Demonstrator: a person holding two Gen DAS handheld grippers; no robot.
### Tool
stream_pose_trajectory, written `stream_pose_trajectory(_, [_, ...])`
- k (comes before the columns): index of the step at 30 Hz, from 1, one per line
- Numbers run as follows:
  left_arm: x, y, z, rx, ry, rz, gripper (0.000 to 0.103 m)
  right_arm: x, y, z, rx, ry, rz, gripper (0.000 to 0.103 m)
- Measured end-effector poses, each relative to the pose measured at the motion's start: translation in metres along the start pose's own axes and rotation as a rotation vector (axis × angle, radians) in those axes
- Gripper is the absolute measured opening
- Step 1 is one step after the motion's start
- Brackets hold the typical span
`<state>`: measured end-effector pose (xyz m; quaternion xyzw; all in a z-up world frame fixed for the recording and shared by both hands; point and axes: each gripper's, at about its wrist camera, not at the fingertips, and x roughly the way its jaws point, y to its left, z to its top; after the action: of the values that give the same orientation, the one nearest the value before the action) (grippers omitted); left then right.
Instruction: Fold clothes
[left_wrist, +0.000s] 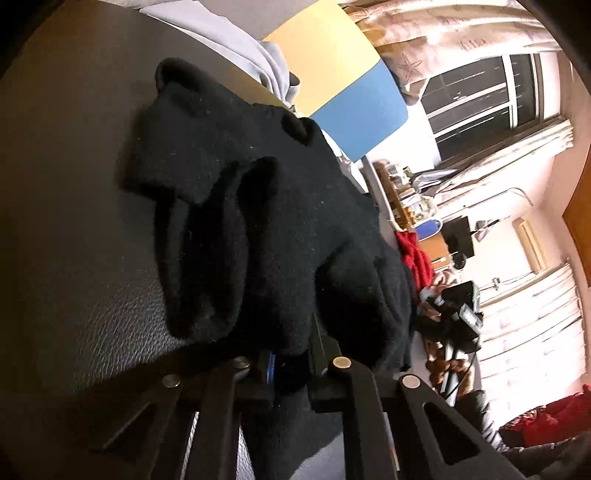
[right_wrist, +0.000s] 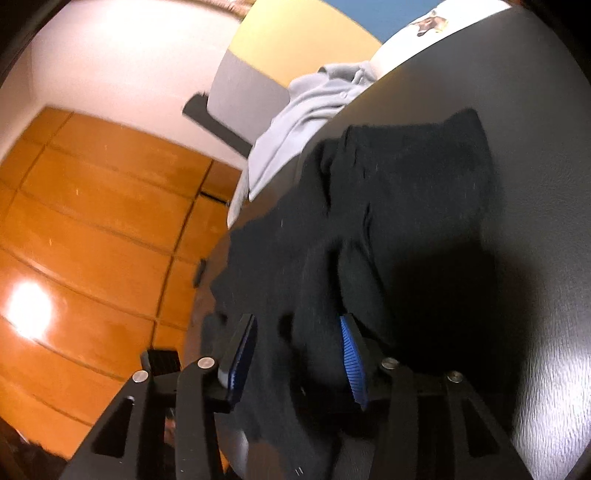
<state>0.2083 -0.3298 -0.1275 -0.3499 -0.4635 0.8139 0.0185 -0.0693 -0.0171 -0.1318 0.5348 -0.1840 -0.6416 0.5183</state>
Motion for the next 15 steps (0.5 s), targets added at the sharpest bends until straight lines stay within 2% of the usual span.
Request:
stream_pose_trajectory(1, [-0.002,0.000,0.001,-0.012,-0.001,-0.026,0.009,0.003,0.004,-0.005,-0.034,0.022,-0.035,0.045])
stream_pose_trajectory(3, [-0.007,-0.004,0.004,-0.020,-0.007,-0.078,0.008,0.009,0.009,-0.011,-0.067,0.056,-0.069,0.029])
stream_pose_trajectory(5, [-0.008,-0.009,0.009,-0.016,-0.002,-0.121,0.007,0.014,0.015,-0.016,-0.100,0.095,-0.083,0.021])
stream_pose_trajectory(8, [-0.015,-0.018,0.017,-0.003,0.000,-0.217,0.007,0.014,0.027,-0.021,-0.138,0.140,-0.054,0.017])
stream_pose_trajectory(11, [-0.020,-0.025,0.034,-0.018,-0.025,-0.325,0.007,0.001,0.036,-0.016,-0.126,0.098,0.057,0.017])
stream_pose_trajectory(14, [-0.016,-0.026,0.063,-0.070,-0.072,-0.423,0.007,-0.012,0.031,0.008,-0.052,-0.013,0.168,0.017])
stream_pose_trajectory(15, [-0.013,-0.023,0.072,-0.097,-0.084,-0.444,0.007,-0.013,0.023,0.017,-0.010,-0.051,0.179,0.017])
